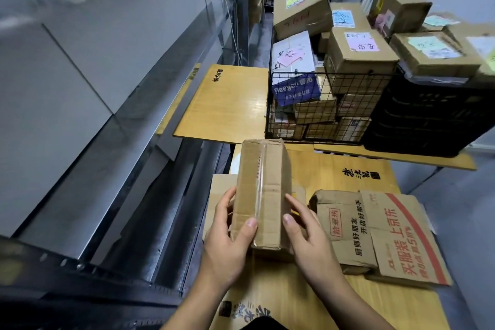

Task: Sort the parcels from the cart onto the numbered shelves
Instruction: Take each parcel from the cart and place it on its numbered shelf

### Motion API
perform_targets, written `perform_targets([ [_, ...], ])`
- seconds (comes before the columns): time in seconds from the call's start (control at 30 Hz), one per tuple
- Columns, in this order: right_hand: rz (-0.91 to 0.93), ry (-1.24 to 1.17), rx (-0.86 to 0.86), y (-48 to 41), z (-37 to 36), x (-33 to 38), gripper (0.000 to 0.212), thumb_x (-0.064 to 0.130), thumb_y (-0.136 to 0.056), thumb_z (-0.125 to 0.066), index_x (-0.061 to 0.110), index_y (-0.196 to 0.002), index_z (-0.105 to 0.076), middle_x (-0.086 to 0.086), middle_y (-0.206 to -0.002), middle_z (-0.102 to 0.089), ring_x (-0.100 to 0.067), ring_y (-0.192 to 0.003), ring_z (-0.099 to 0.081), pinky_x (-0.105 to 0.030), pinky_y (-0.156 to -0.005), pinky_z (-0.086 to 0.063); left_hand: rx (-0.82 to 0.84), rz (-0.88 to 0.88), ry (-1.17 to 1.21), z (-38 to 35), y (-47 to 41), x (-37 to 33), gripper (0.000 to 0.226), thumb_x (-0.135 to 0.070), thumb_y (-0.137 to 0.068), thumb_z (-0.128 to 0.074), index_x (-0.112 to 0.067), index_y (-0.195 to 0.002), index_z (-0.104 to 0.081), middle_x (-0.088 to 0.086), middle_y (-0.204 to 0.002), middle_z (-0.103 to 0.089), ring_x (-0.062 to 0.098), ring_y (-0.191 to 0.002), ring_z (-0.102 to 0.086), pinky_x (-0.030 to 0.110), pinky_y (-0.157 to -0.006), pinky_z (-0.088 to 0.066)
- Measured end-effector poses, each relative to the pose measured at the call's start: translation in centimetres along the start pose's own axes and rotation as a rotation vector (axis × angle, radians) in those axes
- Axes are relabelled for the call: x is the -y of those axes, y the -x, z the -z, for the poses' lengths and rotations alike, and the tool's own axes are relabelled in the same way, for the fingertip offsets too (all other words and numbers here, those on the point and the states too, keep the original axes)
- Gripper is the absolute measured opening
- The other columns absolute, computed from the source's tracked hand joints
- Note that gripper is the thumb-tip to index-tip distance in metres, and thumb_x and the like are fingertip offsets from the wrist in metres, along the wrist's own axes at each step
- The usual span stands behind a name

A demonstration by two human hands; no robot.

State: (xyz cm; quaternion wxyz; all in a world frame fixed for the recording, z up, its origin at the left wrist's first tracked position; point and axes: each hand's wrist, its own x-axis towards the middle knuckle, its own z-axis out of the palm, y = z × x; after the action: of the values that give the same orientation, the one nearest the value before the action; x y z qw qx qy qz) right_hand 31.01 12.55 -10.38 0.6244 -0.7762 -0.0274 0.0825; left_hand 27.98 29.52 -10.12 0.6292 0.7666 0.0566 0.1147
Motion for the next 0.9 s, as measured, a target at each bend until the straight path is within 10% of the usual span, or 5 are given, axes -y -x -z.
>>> perform_targets([
  [0.47, -0.074, -0.406, -0.086, -1.0, 0.6, -0.6, 0.039, 0.011, -0.100, -0.056, 0.038, -0.129, -0.054, -0.007, -0.123, -0.068, -0.022, -0.115, -0.066, -0.048, -0.101, -0.052, -0.054, 0.057, -0.021, -0.9, -0.6, 1.0, 0.032, -0.034, -0.089, -0.056, -0.033, -0.120, -0.062, -0.010, -0.123, -0.063, 0.010, -0.119, -0.056, 0.038, -0.102, -0.046],
  [0.7, -0.071, -0.471, -0.042, -0.6, 0.5, -0.9, 0.045, 0.011, -0.100, -0.053, 0.047, -0.126, -0.060, -0.010, -0.131, -0.064, -0.027, -0.124, -0.061, -0.052, -0.103, -0.049, 0.006, 0.123, -0.175, -0.6, -0.4, 0.4, 0.074, -0.076, -0.069, -0.054, -0.045, -0.135, -0.040, -0.022, -0.136, -0.041, -0.006, -0.127, -0.039, 0.018, -0.103, -0.033],
  [0.9, -0.001, -0.412, -0.008, 0.3, 1.2, -0.5, 0.043, 0.012, -0.100, -0.051, 0.045, -0.123, -0.066, 0.013, -0.135, -0.063, -0.015, -0.129, -0.057, -0.057, -0.107, -0.046, 0.002, 0.288, 0.089, -0.9, 1.2, 0.5, 0.087, -0.068, -0.059, -0.070, -0.042, -0.136, -0.039, -0.023, -0.130, -0.053, 0.001, -0.119, -0.054, 0.041, -0.106, -0.043],
])
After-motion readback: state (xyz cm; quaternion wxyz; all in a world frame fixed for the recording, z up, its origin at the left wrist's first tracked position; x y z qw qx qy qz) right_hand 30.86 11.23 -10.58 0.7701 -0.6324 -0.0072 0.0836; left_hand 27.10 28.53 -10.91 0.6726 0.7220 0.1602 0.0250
